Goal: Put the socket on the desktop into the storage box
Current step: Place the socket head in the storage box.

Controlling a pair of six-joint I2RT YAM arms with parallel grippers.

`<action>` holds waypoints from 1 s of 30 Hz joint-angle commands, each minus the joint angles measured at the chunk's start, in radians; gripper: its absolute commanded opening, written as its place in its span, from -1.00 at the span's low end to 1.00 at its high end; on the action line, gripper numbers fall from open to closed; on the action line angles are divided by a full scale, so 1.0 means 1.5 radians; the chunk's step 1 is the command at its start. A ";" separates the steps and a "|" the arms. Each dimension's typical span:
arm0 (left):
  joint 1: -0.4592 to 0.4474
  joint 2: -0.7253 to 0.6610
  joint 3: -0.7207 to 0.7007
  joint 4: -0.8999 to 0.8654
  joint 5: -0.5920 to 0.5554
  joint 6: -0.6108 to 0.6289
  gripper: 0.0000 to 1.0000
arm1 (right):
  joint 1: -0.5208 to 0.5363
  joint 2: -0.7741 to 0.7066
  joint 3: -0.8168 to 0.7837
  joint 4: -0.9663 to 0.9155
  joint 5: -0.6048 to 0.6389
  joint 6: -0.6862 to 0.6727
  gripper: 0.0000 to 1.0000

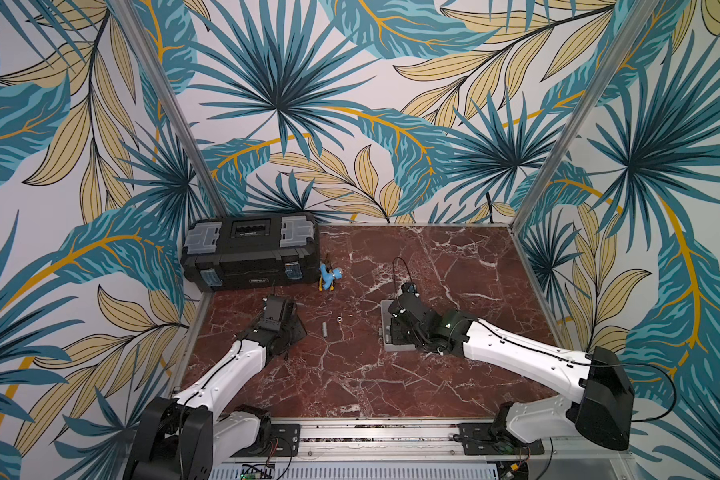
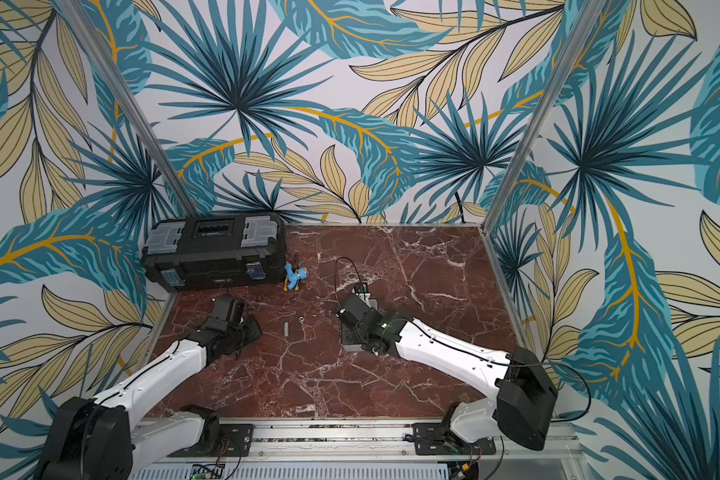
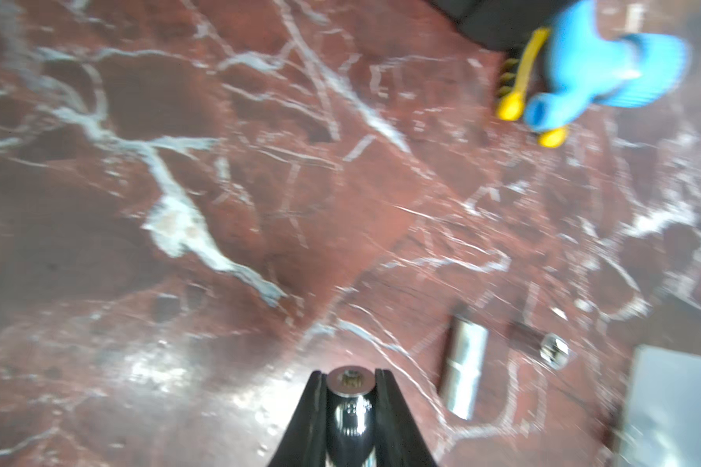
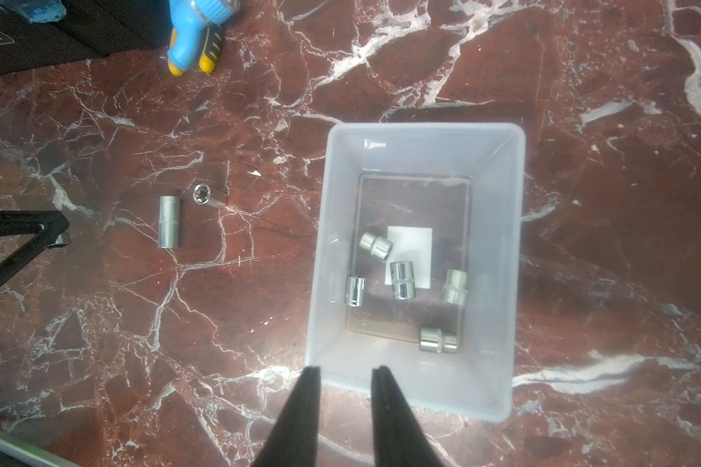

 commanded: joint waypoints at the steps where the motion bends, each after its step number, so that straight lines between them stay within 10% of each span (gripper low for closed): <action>1: -0.029 -0.037 0.032 0.014 0.065 0.011 -1.00 | 0.003 -0.019 -0.018 0.010 0.014 0.011 -0.46; 7: -0.089 -0.056 0.034 0.122 0.183 0.039 -1.00 | 0.003 -0.038 -0.024 0.010 0.023 0.016 -0.47; 16: -0.238 -0.056 0.071 0.129 0.122 0.142 -1.00 | -0.015 -0.080 -0.039 0.006 0.023 0.025 -0.46; 30: -0.300 0.024 0.149 0.108 0.082 0.173 -1.00 | -0.046 -0.105 -0.057 -0.011 0.019 0.039 -0.45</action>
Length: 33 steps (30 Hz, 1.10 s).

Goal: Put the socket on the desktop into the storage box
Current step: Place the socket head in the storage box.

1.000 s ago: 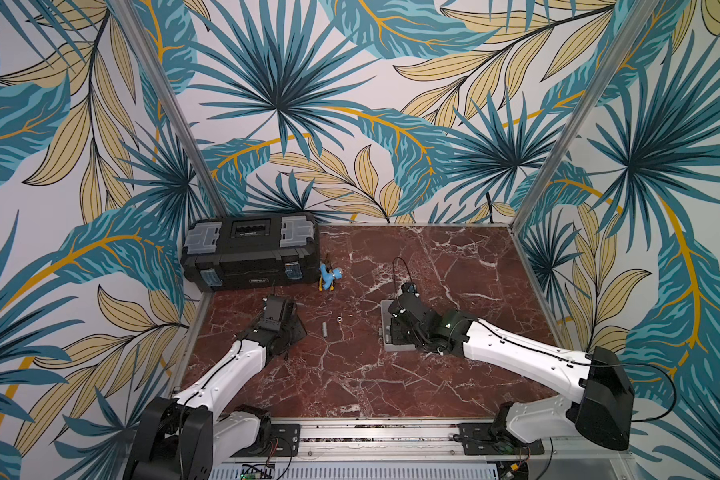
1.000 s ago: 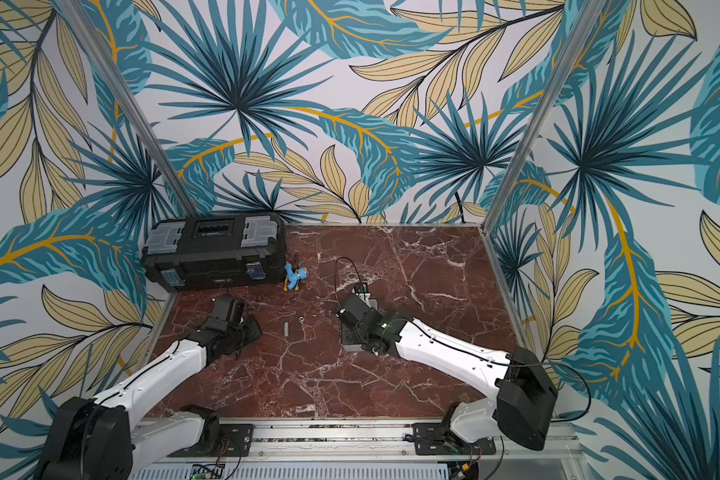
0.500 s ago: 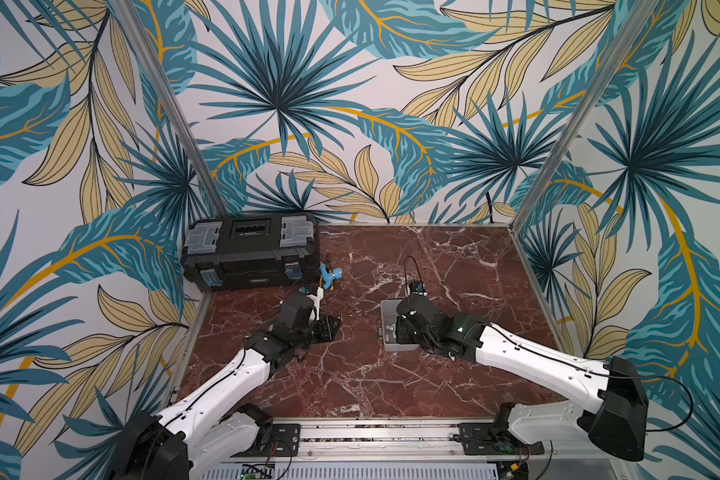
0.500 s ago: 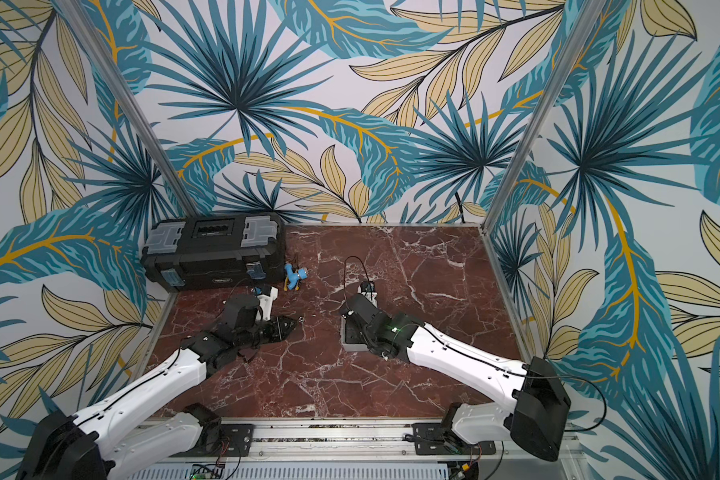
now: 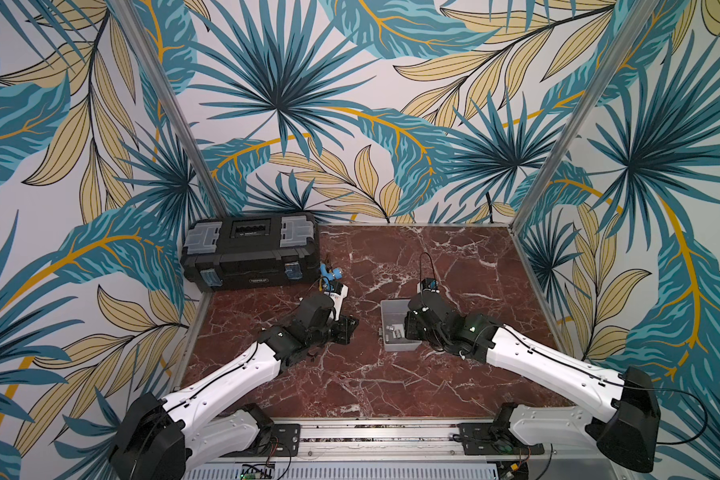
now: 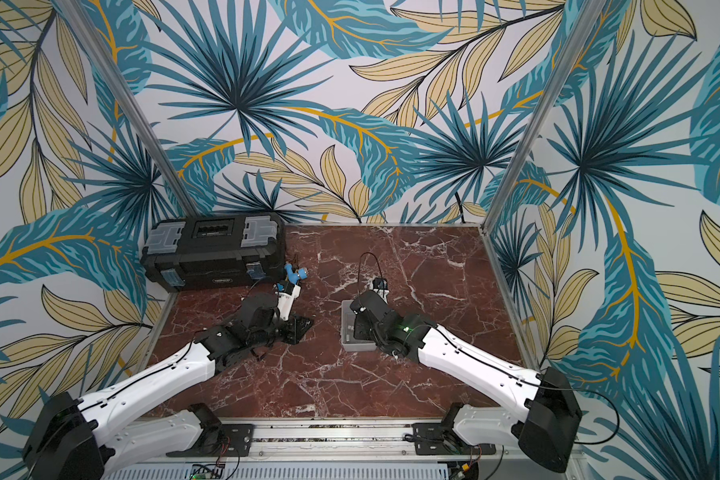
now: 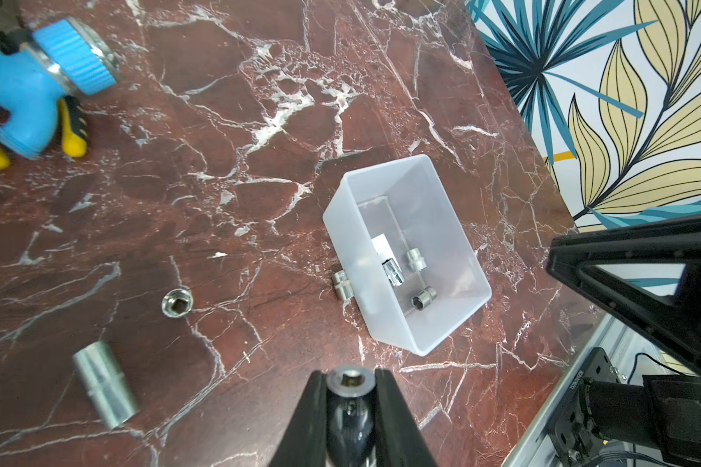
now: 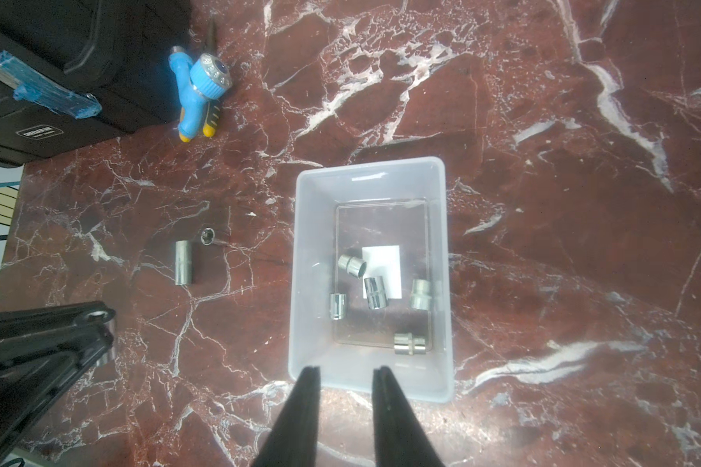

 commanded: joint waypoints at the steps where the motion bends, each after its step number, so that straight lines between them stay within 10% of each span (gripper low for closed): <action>1: -0.017 0.018 0.051 0.003 -0.015 0.020 -1.00 | -0.005 -0.010 -0.018 -0.014 0.004 0.012 -0.45; 33: -0.125 0.246 0.221 0.040 -0.033 -0.058 -1.00 | -0.019 -0.059 -0.077 -0.018 0.022 0.045 -0.38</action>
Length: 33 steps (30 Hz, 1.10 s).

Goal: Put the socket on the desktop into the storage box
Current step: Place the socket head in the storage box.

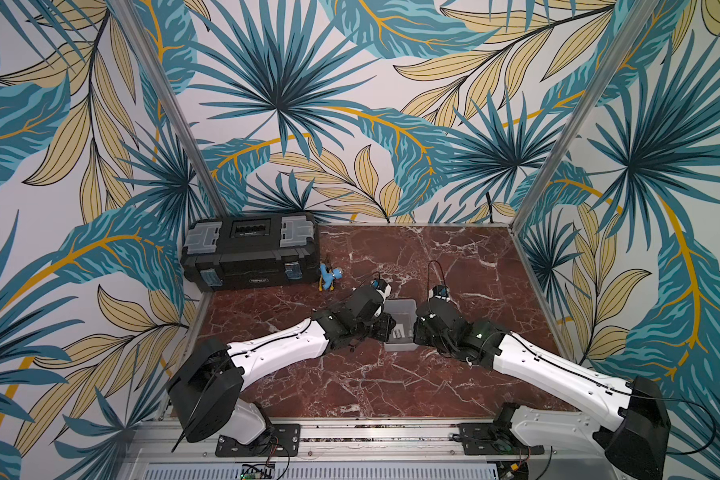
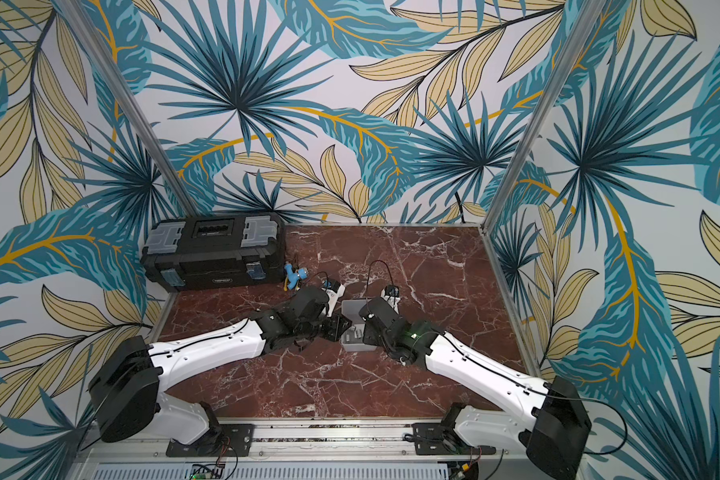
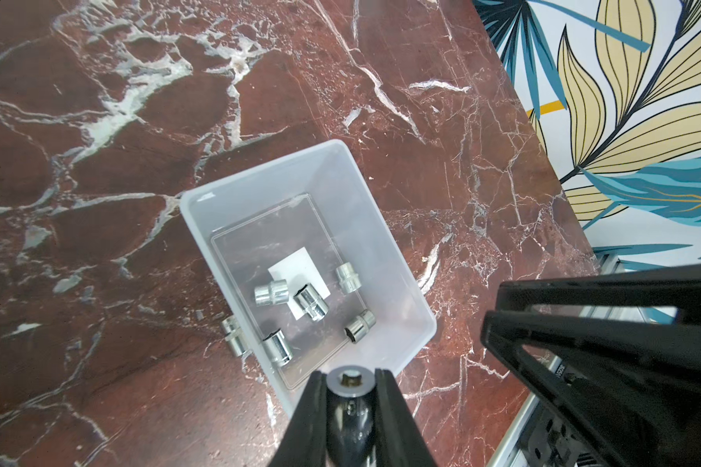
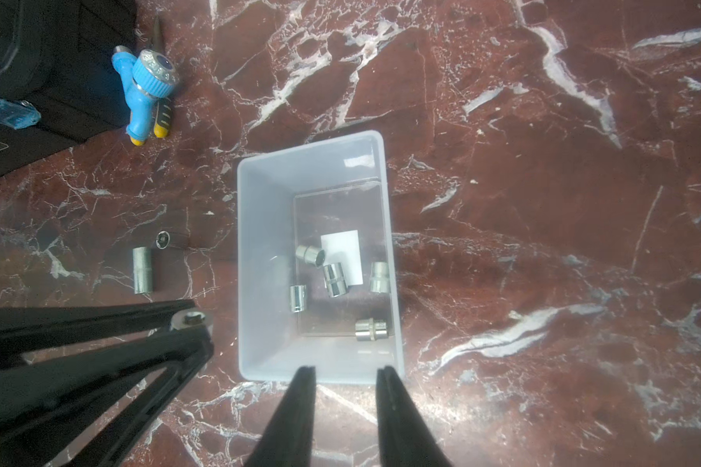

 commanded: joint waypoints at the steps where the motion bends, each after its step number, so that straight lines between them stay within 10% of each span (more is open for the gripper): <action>1: -0.002 0.006 0.045 0.016 -0.006 -0.013 -1.00 | -0.002 -0.016 -0.015 -0.012 0.010 0.009 -0.38; 33: -0.034 0.093 0.121 -0.040 -0.058 0.000 -1.00 | -0.004 -0.018 -0.013 -0.013 0.008 0.009 -0.34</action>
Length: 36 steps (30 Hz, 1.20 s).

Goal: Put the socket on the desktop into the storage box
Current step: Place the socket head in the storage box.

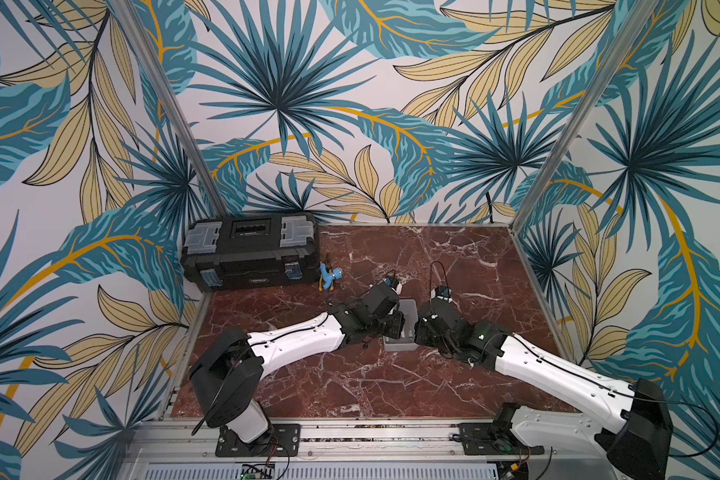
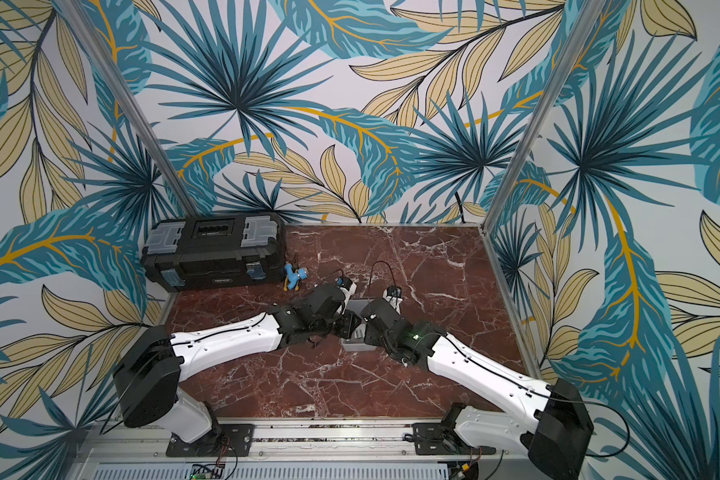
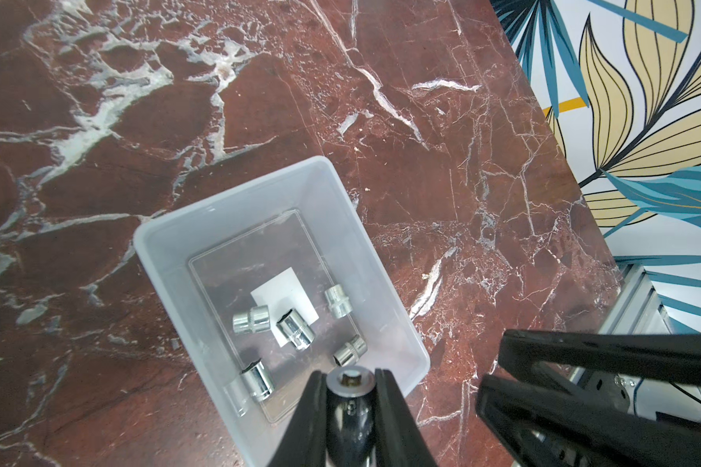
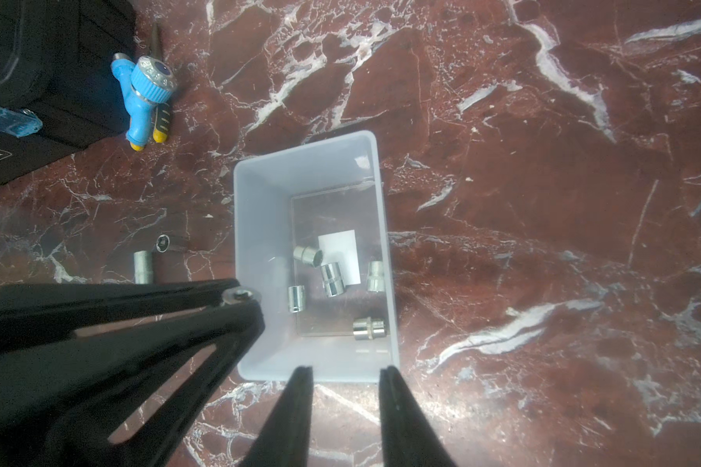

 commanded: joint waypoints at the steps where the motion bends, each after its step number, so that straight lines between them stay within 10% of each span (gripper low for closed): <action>1: -0.002 0.014 0.043 -0.008 -0.012 0.004 -1.00 | -0.002 -0.008 -0.006 -0.013 0.008 -0.001 -0.34; 36: -0.004 0.052 0.067 -0.040 -0.035 -0.015 -1.00 | -0.005 0.007 -0.006 -0.015 -0.002 -0.008 -0.34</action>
